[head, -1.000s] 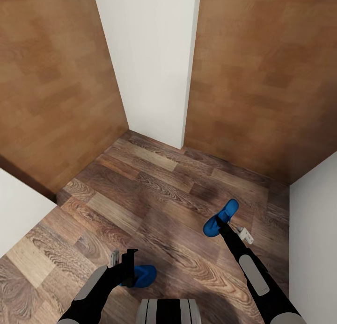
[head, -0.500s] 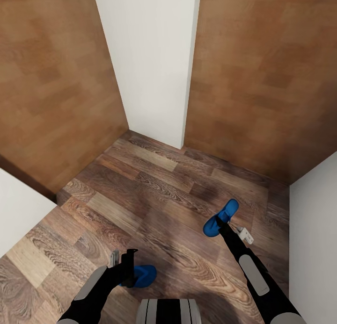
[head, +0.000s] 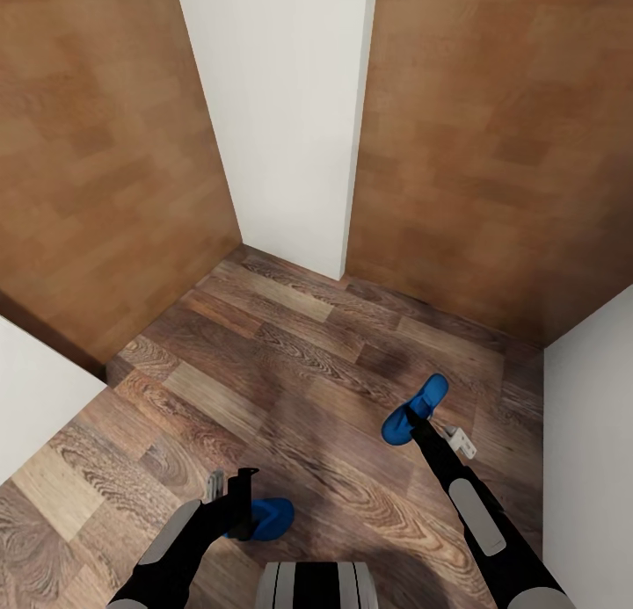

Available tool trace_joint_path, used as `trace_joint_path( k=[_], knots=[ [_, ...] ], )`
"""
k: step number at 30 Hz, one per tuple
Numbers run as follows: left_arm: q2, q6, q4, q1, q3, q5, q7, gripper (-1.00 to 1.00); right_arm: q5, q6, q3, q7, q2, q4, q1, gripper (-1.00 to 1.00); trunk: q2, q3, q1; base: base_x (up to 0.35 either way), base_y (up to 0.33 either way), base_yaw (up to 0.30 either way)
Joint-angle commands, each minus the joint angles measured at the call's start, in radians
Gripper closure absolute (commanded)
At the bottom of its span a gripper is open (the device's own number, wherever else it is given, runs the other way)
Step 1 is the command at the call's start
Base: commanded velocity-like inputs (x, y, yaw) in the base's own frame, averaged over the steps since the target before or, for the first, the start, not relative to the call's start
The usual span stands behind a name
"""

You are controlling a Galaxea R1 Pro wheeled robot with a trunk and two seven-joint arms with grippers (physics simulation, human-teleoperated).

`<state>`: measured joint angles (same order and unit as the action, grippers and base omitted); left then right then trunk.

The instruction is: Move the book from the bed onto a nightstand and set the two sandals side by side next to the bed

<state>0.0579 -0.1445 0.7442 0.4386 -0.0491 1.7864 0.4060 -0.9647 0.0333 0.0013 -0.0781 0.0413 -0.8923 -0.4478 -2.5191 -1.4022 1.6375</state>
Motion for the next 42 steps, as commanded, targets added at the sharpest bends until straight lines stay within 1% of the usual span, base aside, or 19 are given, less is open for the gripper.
trace_joint_path(
  k=[1,22,27,41,42],
  knots=[
    [0.0,0.0,0.001,0.0,0.0,0.003,0.005,-1.0,-0.011,0.004,0.0,-0.002,0.001,0.0,0.0,1.0,0.0,-0.001,0.0,0.0,0.0,0.0],
    [-0.004,0.009,0.001,-0.001,0.001,0.003,0.005,-1.0,-0.012,0.003,0.0,-0.002,0.0,0.0,0.0,1.0,0.0,-0.001,0.0,0.0,0.0,0.0],
    [-0.004,0.009,-0.013,-0.001,0.002,0.004,0.005,-1.0,-0.012,0.003,0.0,-0.002,0.0,0.0,0.0,1.0,0.0,-0.001,0.0,0.0,0.0,0.0],
    [-0.004,0.011,-0.025,-0.001,0.003,0.002,0.005,-1.0,-0.012,0.004,0.0,-0.002,0.0,0.0,0.0,1.0,-0.004,-0.055,0.006,0.0,0.0,0.0],
    [-0.004,0.011,-0.025,-0.001,0.003,0.002,0.005,-1.0,-0.012,0.004,0.0,-0.002,0.0,0.0,0.0,1.0,-0.004,-0.055,0.006,0.0,0.0,0.0]
  ],
)
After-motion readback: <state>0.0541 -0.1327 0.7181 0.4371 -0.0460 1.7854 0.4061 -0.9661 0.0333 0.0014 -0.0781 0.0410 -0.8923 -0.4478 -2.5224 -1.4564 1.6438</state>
